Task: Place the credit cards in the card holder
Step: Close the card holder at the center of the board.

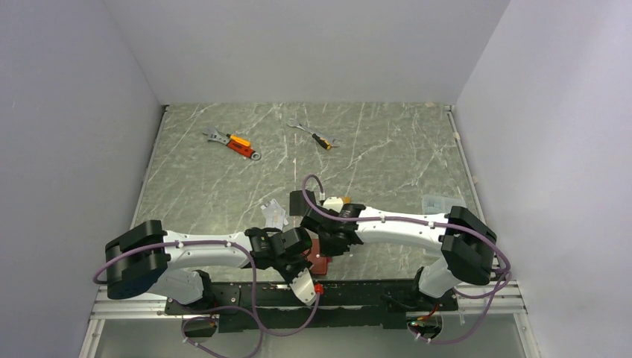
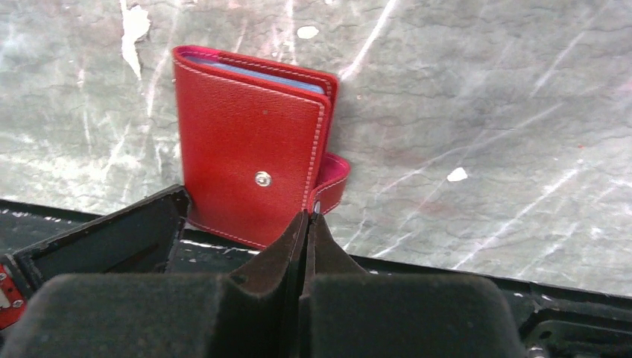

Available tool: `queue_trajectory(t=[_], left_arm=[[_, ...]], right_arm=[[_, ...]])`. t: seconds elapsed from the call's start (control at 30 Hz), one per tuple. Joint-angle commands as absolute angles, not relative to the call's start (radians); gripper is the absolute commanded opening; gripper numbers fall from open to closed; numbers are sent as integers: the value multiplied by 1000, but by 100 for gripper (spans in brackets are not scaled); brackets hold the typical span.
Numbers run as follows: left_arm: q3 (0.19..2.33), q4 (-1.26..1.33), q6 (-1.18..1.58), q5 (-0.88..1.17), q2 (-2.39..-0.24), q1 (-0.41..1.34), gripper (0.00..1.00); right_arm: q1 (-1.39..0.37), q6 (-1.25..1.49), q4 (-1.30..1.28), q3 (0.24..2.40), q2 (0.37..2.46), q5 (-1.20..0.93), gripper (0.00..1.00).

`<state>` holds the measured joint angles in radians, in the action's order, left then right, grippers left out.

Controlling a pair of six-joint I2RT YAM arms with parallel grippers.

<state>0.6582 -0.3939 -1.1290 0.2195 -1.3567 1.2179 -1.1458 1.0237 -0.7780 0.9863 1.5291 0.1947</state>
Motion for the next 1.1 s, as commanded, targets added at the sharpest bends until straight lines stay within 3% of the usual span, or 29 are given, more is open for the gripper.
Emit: queue_trajectory(t=[0.0, 0.47, 1.07], left_arm=[[670, -347, -1130, 223, -1368, 1211, 0], [669, -359, -1131, 221, -1365, 1210, 0], [666, -373, -1134, 222, -1357, 1210, 0]], right_arm=[[-1164, 1012, -696, 966, 1506, 140, 0], [-1173, 1001, -575, 921, 1541, 66, 0], [-1159, 1068, -539, 870, 1523, 169, 0]])
